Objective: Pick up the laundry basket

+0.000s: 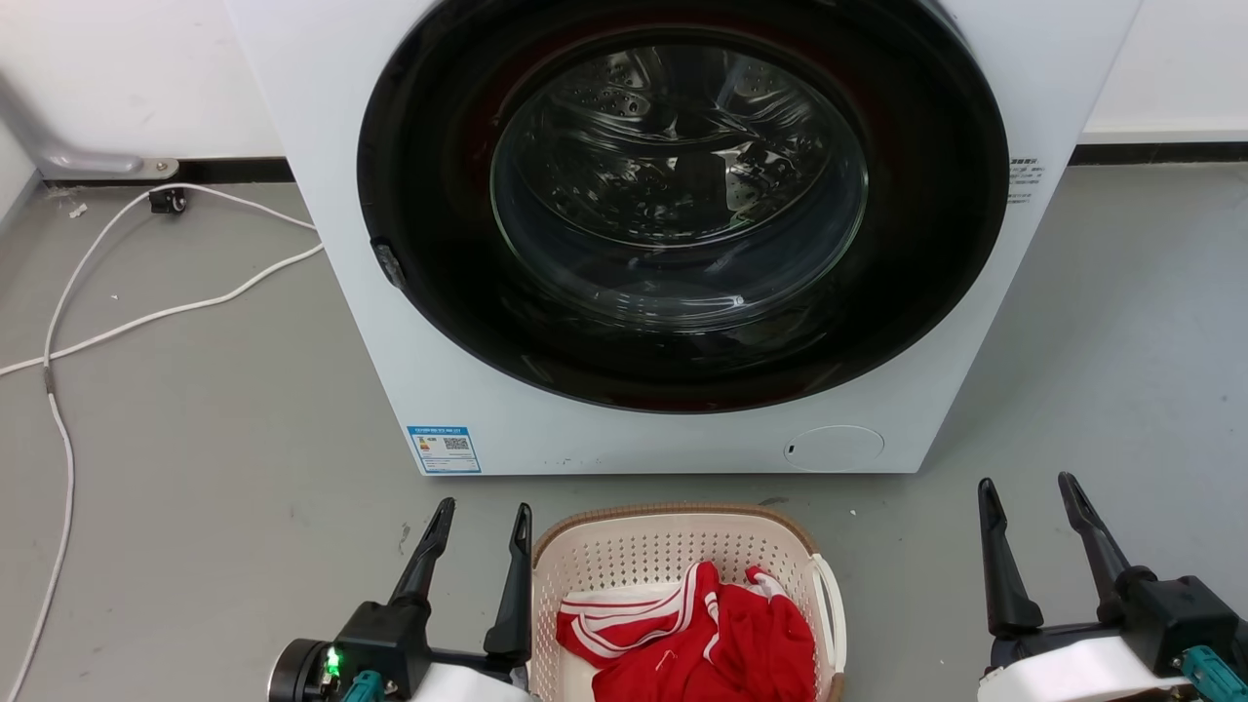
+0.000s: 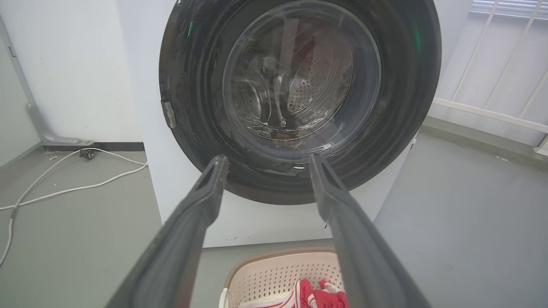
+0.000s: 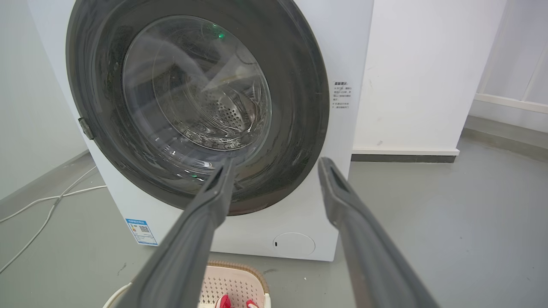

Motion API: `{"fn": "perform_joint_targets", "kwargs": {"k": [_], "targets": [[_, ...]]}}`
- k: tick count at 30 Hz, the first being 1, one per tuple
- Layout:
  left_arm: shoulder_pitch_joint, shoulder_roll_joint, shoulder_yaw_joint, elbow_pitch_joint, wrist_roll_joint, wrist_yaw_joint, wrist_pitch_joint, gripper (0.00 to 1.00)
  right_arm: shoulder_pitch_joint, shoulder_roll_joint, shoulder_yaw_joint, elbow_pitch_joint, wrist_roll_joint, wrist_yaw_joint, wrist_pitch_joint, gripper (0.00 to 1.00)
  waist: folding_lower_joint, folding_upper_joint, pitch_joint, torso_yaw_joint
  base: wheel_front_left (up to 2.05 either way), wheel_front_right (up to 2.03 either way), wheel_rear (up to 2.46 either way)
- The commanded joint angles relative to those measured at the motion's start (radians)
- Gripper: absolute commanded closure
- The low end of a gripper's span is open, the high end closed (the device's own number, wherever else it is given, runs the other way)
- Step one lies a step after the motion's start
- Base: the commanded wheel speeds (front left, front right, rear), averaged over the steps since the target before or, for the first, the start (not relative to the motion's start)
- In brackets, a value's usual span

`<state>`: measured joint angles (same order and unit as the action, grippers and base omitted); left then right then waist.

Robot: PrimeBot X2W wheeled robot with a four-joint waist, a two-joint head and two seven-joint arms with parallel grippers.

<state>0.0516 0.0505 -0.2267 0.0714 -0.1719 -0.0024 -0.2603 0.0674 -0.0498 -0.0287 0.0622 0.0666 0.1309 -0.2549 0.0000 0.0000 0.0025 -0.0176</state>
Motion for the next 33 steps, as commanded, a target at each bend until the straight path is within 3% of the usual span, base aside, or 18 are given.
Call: {"fn": "perform_joint_targets", "kwargs": {"k": [1, 19, 33], "targets": [[-0.004, 0.000, 0.000, -0.003, 0.006, 0.004, -0.008, 0.00, -0.010, -0.001, 0.000, 0.002, 0.002, 0.000, -0.005, 0.00, 0.0000, 0.0000, 0.000, 0.000, 0.00, 0.00, 0.00], [-0.019, 0.000, -0.002, 0.011, 0.012, 0.015, -0.006, 0.00, -0.026, -0.001, 0.015, 0.005, 0.005, 0.000, -0.004, 0.00, 0.0000, 0.0000, 0.036, 0.001, 0.00, 0.00, 0.00], [-0.261, 0.013, 0.068, 0.227, 0.046, -0.029, -0.005, 0.00, -0.259, -0.001, 0.012, 0.075, -0.044, 0.000, 0.088, 0.00, 0.0000, 0.0000, 0.353, -0.025, 0.00, 0.00, 0.00]]}}
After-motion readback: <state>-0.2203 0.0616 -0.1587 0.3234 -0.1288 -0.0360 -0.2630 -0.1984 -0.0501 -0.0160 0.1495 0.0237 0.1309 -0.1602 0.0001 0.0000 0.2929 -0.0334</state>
